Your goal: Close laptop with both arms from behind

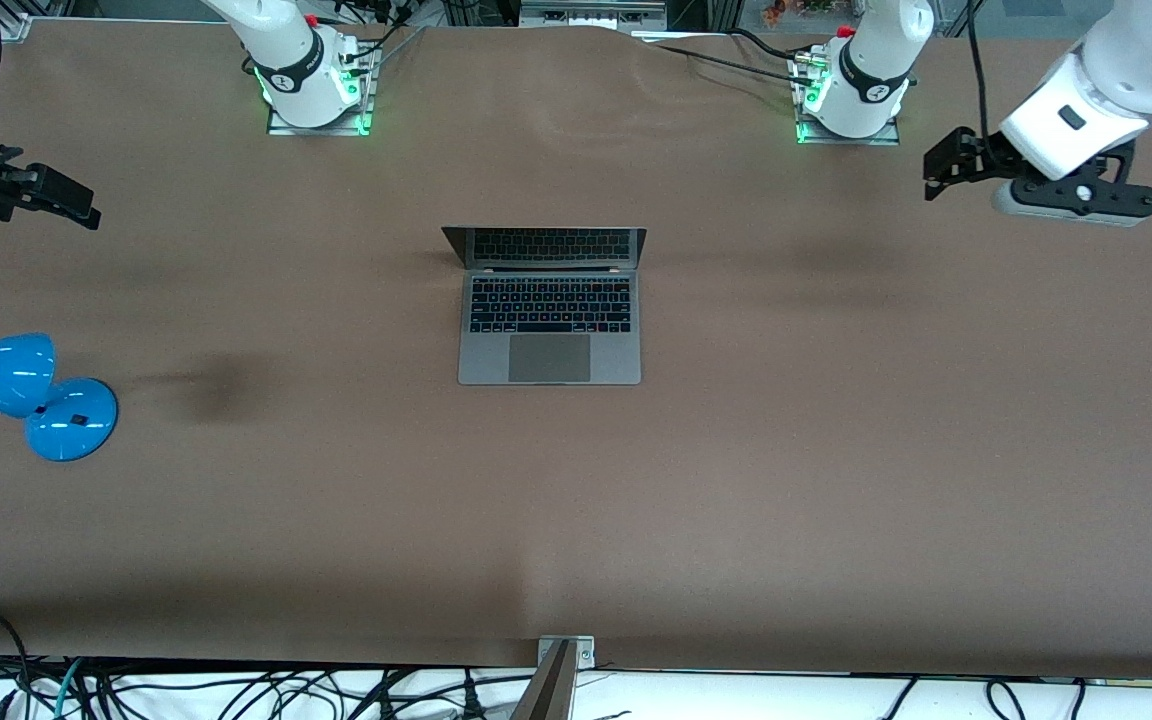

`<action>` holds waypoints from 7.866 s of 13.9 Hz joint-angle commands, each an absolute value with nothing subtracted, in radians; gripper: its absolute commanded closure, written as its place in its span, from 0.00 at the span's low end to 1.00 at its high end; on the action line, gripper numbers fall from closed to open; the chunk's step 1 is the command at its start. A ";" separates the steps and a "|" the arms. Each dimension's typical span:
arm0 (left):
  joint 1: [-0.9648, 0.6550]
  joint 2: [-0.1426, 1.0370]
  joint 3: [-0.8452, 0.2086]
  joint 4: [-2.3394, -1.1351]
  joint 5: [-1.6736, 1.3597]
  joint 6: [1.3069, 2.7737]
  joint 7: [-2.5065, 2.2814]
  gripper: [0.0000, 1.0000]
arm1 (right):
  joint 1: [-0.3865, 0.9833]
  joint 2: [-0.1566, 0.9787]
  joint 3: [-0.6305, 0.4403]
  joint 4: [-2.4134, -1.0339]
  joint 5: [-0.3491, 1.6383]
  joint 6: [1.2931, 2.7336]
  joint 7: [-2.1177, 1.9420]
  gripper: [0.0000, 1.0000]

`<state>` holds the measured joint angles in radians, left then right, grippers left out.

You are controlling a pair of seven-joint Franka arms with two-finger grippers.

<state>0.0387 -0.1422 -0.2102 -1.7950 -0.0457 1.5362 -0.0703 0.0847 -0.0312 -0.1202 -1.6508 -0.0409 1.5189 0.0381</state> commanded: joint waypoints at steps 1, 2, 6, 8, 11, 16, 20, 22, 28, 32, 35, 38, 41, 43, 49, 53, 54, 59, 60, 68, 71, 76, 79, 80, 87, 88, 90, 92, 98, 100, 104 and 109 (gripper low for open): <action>0.029 -0.121 -0.257 -1.763 -0.044 1.525 -0.153 0.00 | 0.087 -0.040 -0.121 -1.652 -0.026 1.508 0.037 0.00; 0.029 -0.120 -0.280 -1.763 -0.044 1.526 -0.185 0.00 | 0.087 -0.040 -0.121 -1.652 -0.026 1.508 0.037 0.00; 0.028 -0.112 -0.386 -1.764 -0.074 1.526 -0.340 0.00 | 0.087 -0.040 -0.123 -1.652 -0.026 1.508 0.037 0.00; 0.028 -0.100 -0.437 -1.763 -0.077 1.529 -0.406 0.00 | 0.087 -0.040 -0.123 -1.652 -0.026 1.508 0.037 0.00; 0.028 -0.074 -0.507 -1.761 -0.126 1.555 -0.521 0.00 | 0.087 -0.040 -0.123 -1.652 -0.025 1.508 0.037 0.00; 0.028 -0.008 -0.681 -1.759 -0.149 1.604 -0.756 0.00 | 0.087 -0.040 -0.121 -1.652 -0.025 1.506 0.037 0.00; 0.011 0.083 -0.762 -1.761 -0.256 1.609 -0.857 0.00 | 0.089 -0.040 -0.121 -1.654 -0.025 1.505 0.034 0.00; -0.012 0.103 -0.770 -1.761 -0.262 1.611 -0.876 0.11 | 0.090 -0.038 -0.115 -1.655 -0.011 1.482 0.029 0.00; -0.035 0.136 -0.782 -1.763 -0.258 1.614 -0.856 1.00 | 0.101 0.009 -0.025 -1.654 0.000 1.369 -0.006 0.00; -0.023 0.189 -0.773 -1.735 -0.264 1.615 -0.765 1.00 | 0.104 0.018 0.090 -1.669 0.030 1.249 0.014 0.00; -0.023 0.190 -0.772 -1.726 -0.264 1.626 -0.788 1.00 | 0.104 0.018 0.182 -1.703 0.075 1.275 0.105 0.00; -0.032 0.192 -0.776 -1.744 -0.264 1.699 -0.944 1.00 | 0.104 0.008 0.288 -1.767 0.098 1.356 0.259 0.00; -0.040 0.205 -0.781 -1.810 -0.264 1.796 -1.014 1.00 | 0.104 0.006 0.427 -1.844 0.100 1.477 0.423 0.00; -0.057 0.244 -0.782 -1.830 -0.259 1.844 -1.019 1.00 | 0.104 0.011 0.500 -1.887 0.098 1.576 0.544 0.00; -0.063 0.356 -0.784 -1.835 -0.253 1.873 -1.017 1.00 | 0.106 0.058 0.577 -1.947 0.135 1.686 0.560 0.41; -0.061 0.417 -0.779 -1.833 -0.252 1.920 -1.023 1.00 | 0.146 0.107 0.598 -1.940 0.143 1.712 0.571 1.00; -0.061 0.423 -0.778 -1.833 -0.250 1.931 -1.023 1.00 | 0.150 0.116 0.598 -1.942 0.138 1.732 0.580 1.00; -0.060 0.449 -0.769 -1.829 -0.245 1.951 -1.023 1.00 | 0.167 0.227 0.598 -1.936 0.026 1.854 0.636 1.00; -0.058 0.456 -0.769 -1.830 -0.245 1.963 -1.020 1.00 | 0.172 0.242 0.598 -1.927 0.017 1.868 0.653 1.00; -0.058 0.544 -0.738 -1.783 -0.201 2.011 -1.023 1.00 | 0.170 0.371 0.581 -1.853 -0.072 1.983 0.658 1.00; -0.063 0.598 -0.727 -1.731 -0.169 2.013 -1.028 1.00 | 0.170 0.402 0.571 -1.850 -0.113 2.028 0.658 1.00; -0.069 0.676 -0.707 -1.663 -0.123 2.014 -1.028 1.00 | 0.164 0.483 0.555 -1.770 -0.173 2.037 0.658 1.00; -0.078 0.733 -0.689 -1.606 -0.107 2.013 -1.032 1.00 | 0.163 0.537 0.554 -1.717 -0.221 2.039 0.658 1.00; -0.087 0.738 -0.672 -1.605 -0.109 2.014 -1.037 1.00 | 0.161 0.560 0.551 -1.695 -0.227 2.039 0.658 1.00; -0.103 0.830 -0.643 -1.536 -0.071 2.049 -1.039 1.00 | 0.161 0.684 0.528 -1.608 -0.281 2.063 0.655 1.00; -0.115 0.836 -0.626 -1.526 -0.071 2.049 -1.039 1.00 | 0.161 0.701 0.528 -1.605 -0.308 2.080 0.653 1.00; -0.143 0.862 -0.594 -1.494 -0.071 2.051 -1.039 1.00 | 0.163 0.727 0.528 -1.605 -0.336 2.106 0.653 1.00; -0.143 0.890 -0.591 -1.468 -0.061 2.051 -1.039 1.00 | 0.161 0.745 0.528 -1.605 -0.366 2.128 0.647 1.00; -0.152 0.933 -0.572 -1.465 -0.026 2.115 -1.043 1.00 | 0.164 0.811 0.528 -1.605 -0.425 2.183 0.647 1.00; -0.164 0.943 -0.555 -1.465 -0.026 2.129 -1.042 1.00 | 0.164 0.824 0.528 -1.606 -0.443 2.198 0.647 1.00; -0.175 0.960 -0.546 -1.465 0.015 2.148 -1.049 1.00 | 0.163 0.827 0.528 -1.606 -0.443 2.201 0.647 1.00; -0.158 0.936 -0.546 -1.465 0.021 2.141 -1.037 0.00 | 0.140 0.812 0.531 -1.600 -0.431 2.198 0.655 0.00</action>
